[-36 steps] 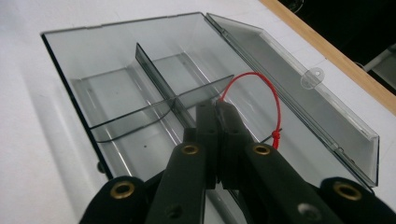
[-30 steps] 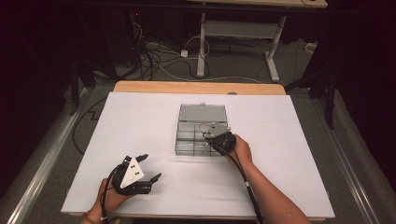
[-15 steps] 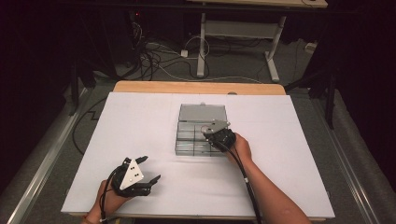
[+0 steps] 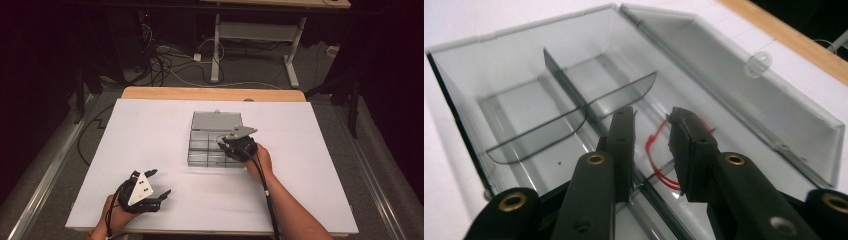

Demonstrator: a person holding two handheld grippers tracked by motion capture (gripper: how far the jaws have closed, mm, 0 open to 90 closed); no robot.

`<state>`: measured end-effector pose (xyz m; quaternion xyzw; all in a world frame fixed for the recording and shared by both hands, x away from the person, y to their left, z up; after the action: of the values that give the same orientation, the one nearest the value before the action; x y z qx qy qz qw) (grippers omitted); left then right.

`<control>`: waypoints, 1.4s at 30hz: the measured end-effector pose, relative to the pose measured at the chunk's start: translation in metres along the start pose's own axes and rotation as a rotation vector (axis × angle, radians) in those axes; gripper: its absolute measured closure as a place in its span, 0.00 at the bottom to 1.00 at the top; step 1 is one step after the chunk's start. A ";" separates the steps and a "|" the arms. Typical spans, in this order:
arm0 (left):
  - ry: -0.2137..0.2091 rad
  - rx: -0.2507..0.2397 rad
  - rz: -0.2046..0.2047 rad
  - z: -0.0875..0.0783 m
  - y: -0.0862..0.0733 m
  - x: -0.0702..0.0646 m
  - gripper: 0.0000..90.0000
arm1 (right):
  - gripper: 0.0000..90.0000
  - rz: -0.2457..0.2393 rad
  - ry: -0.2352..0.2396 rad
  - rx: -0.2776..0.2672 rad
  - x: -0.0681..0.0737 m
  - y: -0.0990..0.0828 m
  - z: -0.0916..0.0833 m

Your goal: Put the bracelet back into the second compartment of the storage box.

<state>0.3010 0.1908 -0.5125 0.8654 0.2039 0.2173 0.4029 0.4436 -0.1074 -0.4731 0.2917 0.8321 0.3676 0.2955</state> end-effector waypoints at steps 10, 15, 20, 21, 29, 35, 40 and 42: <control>-0.001 0.010 0.005 -0.001 -0.002 -0.001 0.25 | 0.96 0.064 -0.135 0.080 -0.026 -0.013 -0.008; -0.005 0.009 0.007 0.000 -0.001 -0.002 0.25 | 0.97 0.057 -0.116 0.152 -0.026 -0.019 0.002; -0.010 0.012 0.011 0.001 -0.001 -0.002 0.25 | 0.99 0.012 -0.132 0.183 -0.023 -0.019 0.009; -0.011 0.011 0.010 0.001 -0.001 -0.002 0.25 | 0.99 0.021 -0.132 0.183 -0.023 -0.019 0.009; -0.011 0.014 0.020 0.002 -0.001 -0.002 0.25 | 0.95 -0.013 -0.075 0.154 -0.020 -0.015 0.005; -0.011 0.014 0.022 0.002 -0.001 -0.002 0.25 | 0.93 -0.056 -0.056 0.149 -0.017 -0.012 0.002; -0.015 0.011 0.013 0.001 -0.001 -0.002 0.25 | 0.86 -0.025 -0.056 0.116 -0.015 -0.011 -0.001; -0.014 0.008 0.010 0.001 -0.001 -0.002 0.25 | 0.84 -0.003 -0.065 0.083 -0.017 -0.011 -0.004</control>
<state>0.2999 0.1899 -0.5138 0.8694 0.1978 0.2126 0.3998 0.4491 -0.1269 -0.4745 0.3142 0.8372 0.3227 0.3104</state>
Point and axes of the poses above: each handheld gripper's, and its own axes: z roughly forward along the jaws, y roughly out of its top, x roughly to its left, the point moved 3 cm from there along z, roughly forward along the jaws, and after that the axes turned 8 degrees about -y, right-handed, at the moved point
